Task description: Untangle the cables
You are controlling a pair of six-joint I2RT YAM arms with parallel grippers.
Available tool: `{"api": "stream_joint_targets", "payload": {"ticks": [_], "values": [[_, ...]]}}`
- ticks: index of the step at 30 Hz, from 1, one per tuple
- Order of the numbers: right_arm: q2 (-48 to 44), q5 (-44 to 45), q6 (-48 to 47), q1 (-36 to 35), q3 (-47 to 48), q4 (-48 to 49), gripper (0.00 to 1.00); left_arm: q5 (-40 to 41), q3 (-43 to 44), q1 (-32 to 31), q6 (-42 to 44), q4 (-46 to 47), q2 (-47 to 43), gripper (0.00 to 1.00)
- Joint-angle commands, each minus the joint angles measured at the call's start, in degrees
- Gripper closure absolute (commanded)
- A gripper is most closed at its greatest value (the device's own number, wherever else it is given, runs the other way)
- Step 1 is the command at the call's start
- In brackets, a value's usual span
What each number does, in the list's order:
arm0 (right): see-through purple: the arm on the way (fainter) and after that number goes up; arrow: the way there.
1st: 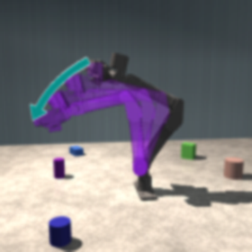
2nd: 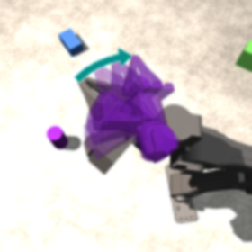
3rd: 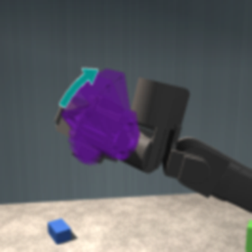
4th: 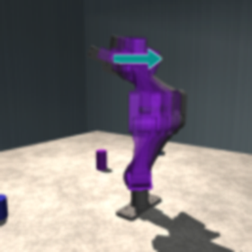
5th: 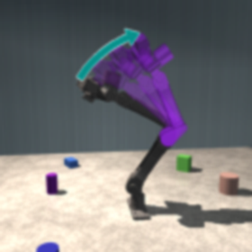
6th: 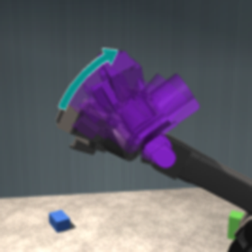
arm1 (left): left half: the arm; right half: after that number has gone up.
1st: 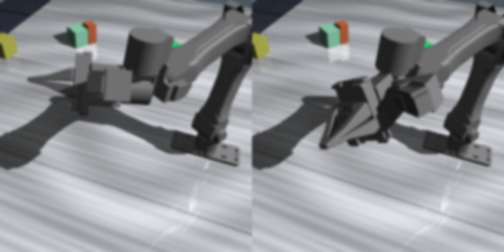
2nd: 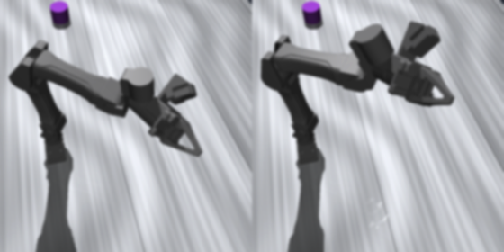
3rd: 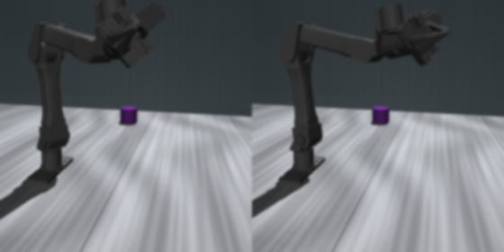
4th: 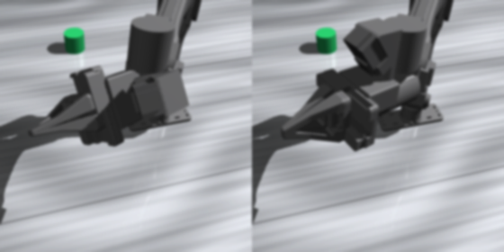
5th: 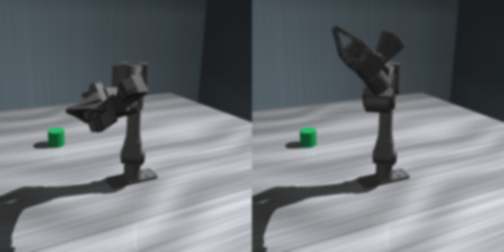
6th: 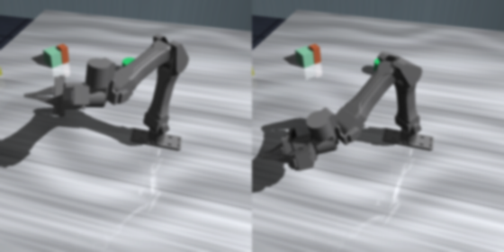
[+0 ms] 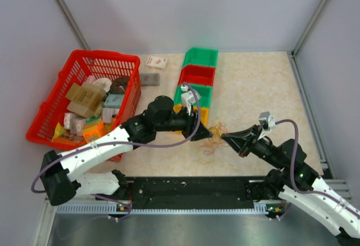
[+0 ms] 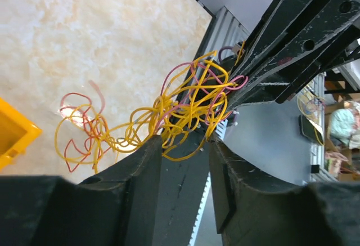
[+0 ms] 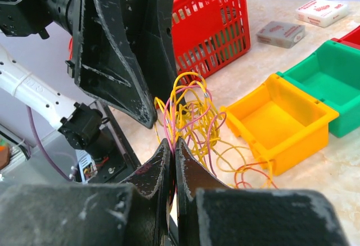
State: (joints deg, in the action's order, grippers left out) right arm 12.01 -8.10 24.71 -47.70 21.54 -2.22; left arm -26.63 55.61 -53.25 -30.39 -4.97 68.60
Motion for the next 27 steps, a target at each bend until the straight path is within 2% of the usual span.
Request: {"api": "stream_joint_targets", "payload": {"ticks": [1, 3, 5, 11, 13, 18, 19, 20, 23, 26, 27], "values": [[-0.8, -1.2, 0.8, 0.3, 2.0, 2.5, 1.0, 3.9, 1.0, 0.2, 2.4, 1.6, -4.0, 0.53], [-0.7, -1.6, 1.0, 0.4, 1.8, 3.0, 1.0, 3.3, 1.8, 0.2, 2.8, 0.4, -3.2, 0.45], [-0.5, -1.9, 1.1, 0.3, 1.8, 3.4, 1.0, 2.1, 1.8, 0.2, 2.3, 0.8, -2.2, 0.44], [-0.5, -1.7, 1.0, 0.4, 2.7, 3.1, 1.0, 0.2, 1.4, 0.1, 1.6, 1.7, -0.4, 0.58], [-0.3, -2.0, 1.0, 0.3, 2.7, 3.4, 1.0, -0.4, 1.3, 0.1, 1.2, 1.9, 0.5, 0.58], [-0.1, -2.4, 0.8, 0.3, 2.8, 3.5, 1.0, 1.3, 1.3, 0.1, 2.3, 1.3, 1.5, 0.42], [-0.1, -2.4, 0.9, 0.3, 2.9, 3.3, 1.0, 1.8, 1.2, 0.1, 3.0, 1.5, 1.5, 0.41], [-0.1, -2.5, 1.0, 0.4, 3.0, 3.3, 1.0, 1.8, 1.2, 0.1, 3.1, 1.5, 1.7, 0.43], [0.0, -3.0, 1.0, 0.4, 3.2, 3.5, 1.0, 1.0, 1.8, 0.1, 3.1, 1.9, 2.9, 0.64], [0.1, -3.8, 1.3, 0.3, 3.3, 3.7, 1.0, 1.3, 2.1, 0.2, 3.6, 2.2, 3.7, 0.78], [0.0, -3.8, 1.3, 0.3, 3.3, 3.4, 1.0, 1.8, 2.3, 0.2, 4.1, 2.0, 3.7, 0.88]]}}
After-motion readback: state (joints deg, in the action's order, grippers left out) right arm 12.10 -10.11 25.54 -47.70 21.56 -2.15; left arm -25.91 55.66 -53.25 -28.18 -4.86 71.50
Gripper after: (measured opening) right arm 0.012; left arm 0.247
